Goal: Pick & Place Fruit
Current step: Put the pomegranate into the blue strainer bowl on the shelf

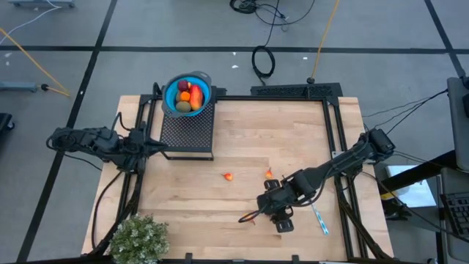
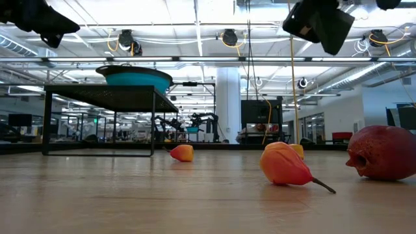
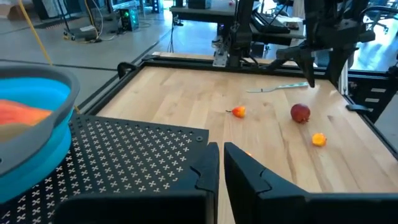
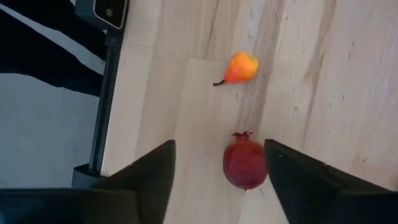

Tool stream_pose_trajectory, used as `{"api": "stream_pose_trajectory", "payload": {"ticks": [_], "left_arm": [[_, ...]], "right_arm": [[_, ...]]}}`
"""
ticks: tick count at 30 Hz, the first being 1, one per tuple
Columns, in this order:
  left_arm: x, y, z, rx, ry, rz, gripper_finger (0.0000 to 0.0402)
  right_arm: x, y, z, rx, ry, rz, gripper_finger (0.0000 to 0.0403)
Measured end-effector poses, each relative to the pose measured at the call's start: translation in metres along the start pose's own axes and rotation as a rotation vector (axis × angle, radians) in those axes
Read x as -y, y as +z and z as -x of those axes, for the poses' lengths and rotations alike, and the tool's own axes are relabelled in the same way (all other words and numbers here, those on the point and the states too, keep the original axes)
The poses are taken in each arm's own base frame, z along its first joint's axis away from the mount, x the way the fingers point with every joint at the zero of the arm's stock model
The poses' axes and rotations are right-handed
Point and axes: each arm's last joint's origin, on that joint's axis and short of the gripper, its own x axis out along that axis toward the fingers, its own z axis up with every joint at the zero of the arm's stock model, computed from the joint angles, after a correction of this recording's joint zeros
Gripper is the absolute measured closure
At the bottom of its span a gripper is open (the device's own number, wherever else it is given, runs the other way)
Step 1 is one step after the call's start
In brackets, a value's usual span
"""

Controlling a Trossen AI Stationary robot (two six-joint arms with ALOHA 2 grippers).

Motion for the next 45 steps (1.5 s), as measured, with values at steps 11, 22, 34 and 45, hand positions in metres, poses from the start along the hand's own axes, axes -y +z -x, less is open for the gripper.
{"api": "stream_pose_trajectory", "payload": {"ticks": [11,22,34,45], "left_arm": [[0.0,0.0,0.0,-0.003,-0.016,-0.047,0.0371],[0.0,-0.004,0.0,-0.046,-0.011,-0.055,0.0371],[0.0,-0.004,0.0,-0.045,-0.011,-0.054,0.0371],[0.0,-0.004,0.0,-0.046,-0.012,-0.053,0.0371]], "right_arm": [[0.005,-0.002,-0.039,-0.105,-0.036,-0.05,0.0105],[0.012,-0.009,-0.063,-0.21,-0.093,-0.109,0.0105],[0.023,-0.023,-0.087,-0.265,-0.166,-0.12,0.0105],[0.026,-0.03,-0.091,-0.279,-0.179,-0.15,0.0112]]}}
